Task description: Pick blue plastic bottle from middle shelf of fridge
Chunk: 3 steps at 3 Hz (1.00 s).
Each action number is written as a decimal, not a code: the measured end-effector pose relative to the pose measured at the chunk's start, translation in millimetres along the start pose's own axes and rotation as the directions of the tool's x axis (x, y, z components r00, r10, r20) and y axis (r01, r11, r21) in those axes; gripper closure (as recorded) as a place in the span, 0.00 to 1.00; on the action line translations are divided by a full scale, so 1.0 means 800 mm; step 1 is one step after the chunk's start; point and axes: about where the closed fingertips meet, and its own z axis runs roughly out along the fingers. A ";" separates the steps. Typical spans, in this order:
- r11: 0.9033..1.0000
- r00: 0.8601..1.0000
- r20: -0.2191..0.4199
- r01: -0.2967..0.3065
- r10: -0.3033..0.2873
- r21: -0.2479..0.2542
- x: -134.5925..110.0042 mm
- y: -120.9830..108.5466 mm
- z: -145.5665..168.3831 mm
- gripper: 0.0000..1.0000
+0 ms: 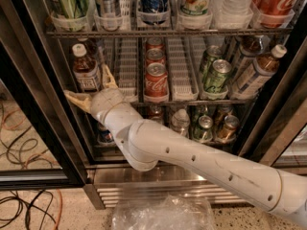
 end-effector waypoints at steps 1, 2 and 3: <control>1.000 1.000 0.003 0.002 -0.002 0.001 -0.001 0.000 0.012 0.39; 1.000 1.000 -0.004 -0.002 0.002 -0.010 0.002 0.006 0.019 0.63; 1.000 1.000 -0.004 -0.002 0.002 -0.011 0.002 0.006 0.020 0.85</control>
Offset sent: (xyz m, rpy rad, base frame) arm 0.0128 0.0208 -0.0055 -0.0093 0.0180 0.0182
